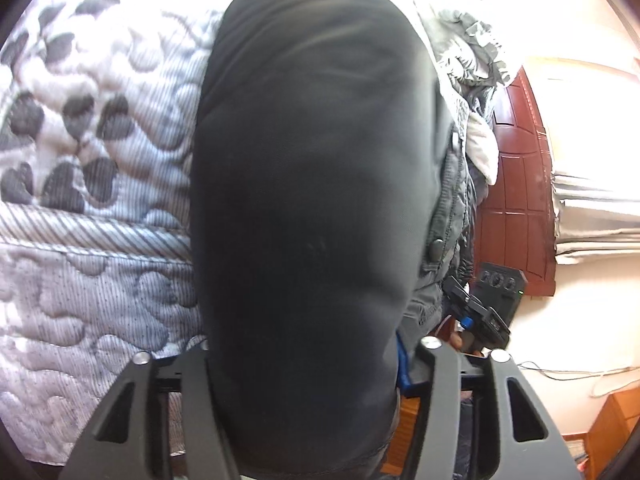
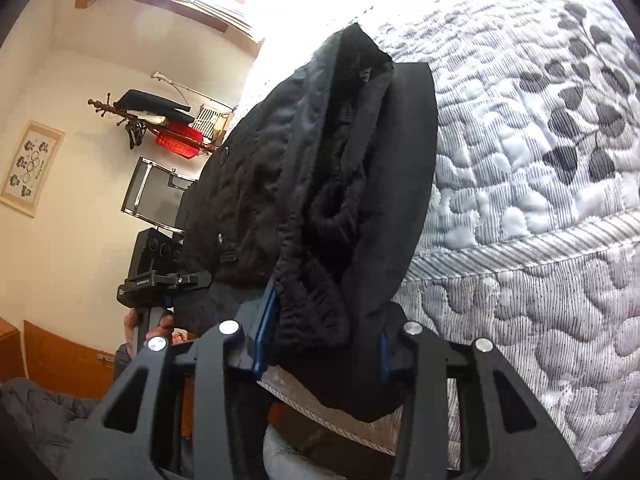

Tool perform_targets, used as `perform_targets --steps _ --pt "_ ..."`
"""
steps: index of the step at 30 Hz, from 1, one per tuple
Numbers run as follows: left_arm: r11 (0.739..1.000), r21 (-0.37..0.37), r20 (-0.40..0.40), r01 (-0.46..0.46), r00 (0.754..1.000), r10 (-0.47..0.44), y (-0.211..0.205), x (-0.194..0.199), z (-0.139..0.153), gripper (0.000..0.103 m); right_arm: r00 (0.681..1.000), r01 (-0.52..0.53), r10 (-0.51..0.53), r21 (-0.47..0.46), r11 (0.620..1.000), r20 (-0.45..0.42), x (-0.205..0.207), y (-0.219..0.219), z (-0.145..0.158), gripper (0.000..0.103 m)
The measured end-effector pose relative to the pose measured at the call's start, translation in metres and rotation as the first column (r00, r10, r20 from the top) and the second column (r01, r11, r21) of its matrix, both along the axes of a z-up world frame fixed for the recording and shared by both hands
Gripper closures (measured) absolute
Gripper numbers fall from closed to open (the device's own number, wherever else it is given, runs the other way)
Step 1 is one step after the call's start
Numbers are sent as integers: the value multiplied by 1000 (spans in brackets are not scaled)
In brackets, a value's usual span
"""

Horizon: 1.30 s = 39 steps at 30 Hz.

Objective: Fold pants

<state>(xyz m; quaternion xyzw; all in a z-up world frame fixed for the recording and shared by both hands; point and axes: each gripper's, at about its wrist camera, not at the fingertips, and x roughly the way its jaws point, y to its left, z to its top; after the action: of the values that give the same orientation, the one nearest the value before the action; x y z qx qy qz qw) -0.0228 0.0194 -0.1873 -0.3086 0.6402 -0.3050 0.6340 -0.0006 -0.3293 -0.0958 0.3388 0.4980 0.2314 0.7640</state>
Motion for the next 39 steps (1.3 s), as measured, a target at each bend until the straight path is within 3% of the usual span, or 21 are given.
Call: perform_targets --steps 4,10,22,26,29,30,32,35,39 --pt "1000 -1 28 -24 999 24 8 1 3 58 999 -4 7 -70 998 37 1 12 21 67" --pt "999 -6 133 -47 990 48 6 6 31 60 994 -6 23 -163 987 104 17 28 51 67" --pt "994 -4 246 -113 963 110 15 67 61 60 974 -6 63 -255 967 216 101 44 84 68" --pt "992 15 269 -126 956 117 18 96 55 60 976 -11 63 -244 970 206 141 39 73 67" --pt "991 63 239 -120 966 101 15 116 35 58 990 -9 39 -217 976 133 168 31 38 65" --pt "991 77 214 -111 972 93 13 119 26 54 995 -7 28 -212 977 94 173 28 24 64" --pt "990 109 181 -89 981 68 10 118 11 42 1000 10 -5 -214 977 26 177 26 -2 51" --pt "981 173 209 -83 977 46 7 109 2 21 999 50 -47 -183 982 22 166 20 -19 36" --pt "975 198 226 -96 973 50 10 99 4 12 994 109 -108 -166 980 18 148 9 -30 26"
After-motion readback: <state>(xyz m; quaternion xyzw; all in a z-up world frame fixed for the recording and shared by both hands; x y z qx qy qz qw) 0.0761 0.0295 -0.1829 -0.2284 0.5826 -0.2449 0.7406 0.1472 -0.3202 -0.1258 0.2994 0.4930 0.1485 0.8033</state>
